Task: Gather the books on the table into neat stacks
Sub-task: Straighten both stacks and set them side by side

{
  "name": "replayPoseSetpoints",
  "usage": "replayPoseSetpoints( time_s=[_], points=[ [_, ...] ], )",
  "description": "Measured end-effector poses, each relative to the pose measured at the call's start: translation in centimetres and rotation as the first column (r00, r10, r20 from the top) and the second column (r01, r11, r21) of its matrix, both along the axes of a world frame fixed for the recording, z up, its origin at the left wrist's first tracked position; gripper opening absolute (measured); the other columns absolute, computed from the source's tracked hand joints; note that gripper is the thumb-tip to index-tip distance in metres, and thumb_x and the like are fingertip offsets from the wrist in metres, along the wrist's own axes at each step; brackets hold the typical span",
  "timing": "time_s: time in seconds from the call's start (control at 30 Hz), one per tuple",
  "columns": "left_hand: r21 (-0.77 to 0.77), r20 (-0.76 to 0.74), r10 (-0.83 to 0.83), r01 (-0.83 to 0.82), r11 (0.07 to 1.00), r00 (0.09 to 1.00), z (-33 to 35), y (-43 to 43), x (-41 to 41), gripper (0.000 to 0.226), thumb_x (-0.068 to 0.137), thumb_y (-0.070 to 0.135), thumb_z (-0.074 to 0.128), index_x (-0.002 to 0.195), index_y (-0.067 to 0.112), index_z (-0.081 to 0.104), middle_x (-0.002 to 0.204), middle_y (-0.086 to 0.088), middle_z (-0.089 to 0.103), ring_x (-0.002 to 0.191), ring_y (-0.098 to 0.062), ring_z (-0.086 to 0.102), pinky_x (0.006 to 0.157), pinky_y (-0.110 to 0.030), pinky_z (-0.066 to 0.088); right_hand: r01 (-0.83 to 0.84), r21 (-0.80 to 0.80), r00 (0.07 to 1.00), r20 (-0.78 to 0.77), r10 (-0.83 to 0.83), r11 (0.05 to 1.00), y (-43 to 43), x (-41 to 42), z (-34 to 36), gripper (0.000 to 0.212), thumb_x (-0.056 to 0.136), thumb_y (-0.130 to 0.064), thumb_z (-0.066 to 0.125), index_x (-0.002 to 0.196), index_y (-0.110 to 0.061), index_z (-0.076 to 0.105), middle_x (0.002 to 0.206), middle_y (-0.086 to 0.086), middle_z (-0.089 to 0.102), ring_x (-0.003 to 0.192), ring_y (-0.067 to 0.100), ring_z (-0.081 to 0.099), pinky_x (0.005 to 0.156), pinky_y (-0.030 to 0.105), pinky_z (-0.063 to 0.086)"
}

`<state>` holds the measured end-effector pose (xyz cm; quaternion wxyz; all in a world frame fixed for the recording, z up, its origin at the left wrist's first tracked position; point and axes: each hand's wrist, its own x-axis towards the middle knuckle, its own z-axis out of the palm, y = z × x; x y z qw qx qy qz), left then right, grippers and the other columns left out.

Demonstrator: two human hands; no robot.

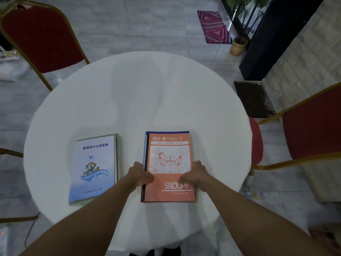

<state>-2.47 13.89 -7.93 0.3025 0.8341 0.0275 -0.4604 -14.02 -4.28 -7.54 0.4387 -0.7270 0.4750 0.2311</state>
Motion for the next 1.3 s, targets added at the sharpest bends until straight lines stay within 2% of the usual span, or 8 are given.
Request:
replayPoseSetpoints(
  time_s=[0.27,0.43,0.57,0.7,0.97,1.07,1.17,1.3],
  points=[
    [-0.195,-0.017,0.100,-0.101,0.976,0.995,1.2,0.5,-1.1,0.057,0.080,0.000,0.072,0.119,0.014,0.032,0.111,-0.008,0.058,0.091,-0.021,0.064,0.056,-0.026,0.057,0.114,0.102,0.985,0.119,-0.126,0.988,0.6,-0.8,0.2,0.079,0.065,0.002,0.086,0.127,-0.005,0.037,0.122,0.014,0.061,0.110,0.029,0.065,0.088,0.043,0.062],
    [-0.391,0.196,0.042,0.038,0.920,0.980,3.4,-0.5,-0.6,0.056,0.076,0.000,0.074,0.103,0.019,0.028,0.103,-0.007,0.056,0.088,-0.021,0.068,0.058,-0.026,0.060,0.165,0.187,0.921,0.321,-0.219,0.968,0.6,-1.8,0.9,0.085,0.073,0.000,0.083,0.128,-0.021,0.022,0.115,-0.010,0.053,0.093,0.009,0.058,0.059,0.020,0.054],
    [-0.426,0.390,-0.058,0.236,0.874,0.919,5.1,-1.3,0.4,0.057,0.079,0.001,0.071,0.107,0.020,0.025,0.106,-0.003,0.055,0.096,-0.021,0.067,0.071,-0.035,0.064,0.239,0.179,0.785,0.542,-0.299,0.954,-0.1,-1.5,2.3,0.086,0.072,-0.002,0.086,0.131,-0.032,0.031,0.114,-0.020,0.055,0.106,0.010,0.060,0.070,0.025,0.058],
    [-0.409,0.541,-0.055,0.320,0.855,0.839,6.0,-1.8,0.8,0.055,0.078,0.004,0.067,0.110,0.023,0.027,0.098,0.014,0.058,0.084,-0.011,0.067,0.056,-0.015,0.056,0.267,0.171,0.713,0.627,-0.314,0.948,-1.2,-0.4,4.0,0.075,0.077,0.000,0.079,0.132,-0.035,0.043,0.124,-0.006,0.064,0.114,0.019,0.065,0.089,0.050,0.062],
    [-0.484,0.588,0.081,0.270,0.832,0.805,6.5,-1.5,0.5,0.069,0.075,0.014,0.074,0.109,0.057,0.032,0.107,0.012,0.064,0.093,-0.006,0.070,0.073,-0.017,0.057,0.314,0.076,0.603,0.754,-0.260,0.946,-1.1,-0.2,5.2,0.052,0.074,-0.003,0.080,0.112,-0.031,0.058,0.103,-0.010,0.074,0.097,0.012,0.073,0.082,0.037,0.063],
    [-0.533,0.578,0.147,0.235,0.813,0.803,7.5,-2.1,0.3,0.063,0.068,0.027,0.075,0.107,0.056,0.035,0.100,0.028,0.065,0.091,0.010,0.065,0.065,-0.003,0.050,0.312,0.111,0.601,0.746,-0.286,0.944,-1.1,-0.1,5.5,0.053,0.071,-0.007,0.083,0.112,-0.033,0.061,0.102,-0.012,0.074,0.096,0.010,0.073,0.075,0.029,0.063],
    [-0.556,0.554,0.160,0.220,0.802,0.817,8.1,-2.5,0.2,0.063,0.076,0.013,0.074,0.104,0.058,0.040,0.099,0.027,0.063,0.091,0.007,0.065,0.061,-0.007,0.050,0.338,0.137,0.600,0.731,-0.325,0.931,-0.9,0.2,5.9,0.044,0.074,-0.010,0.083,0.102,-0.038,0.063,0.099,-0.015,0.074,0.093,0.010,0.072,0.066,0.021,0.059],
    [-0.582,0.550,0.203,0.198,0.789,0.810,8.8,-2.7,0.2,0.060,0.079,0.005,0.071,0.111,0.046,0.040,0.105,0.022,0.061,0.095,0.002,0.064,0.063,-0.006,0.052,0.345,0.092,0.583,0.759,-0.290,0.934,-0.9,0.6,6.2,0.042,0.076,-0.007,0.082,0.094,-0.040,0.062,0.095,-0.018,0.072,0.089,0.006,0.071,0.076,0.028,0.061]
  ],
)
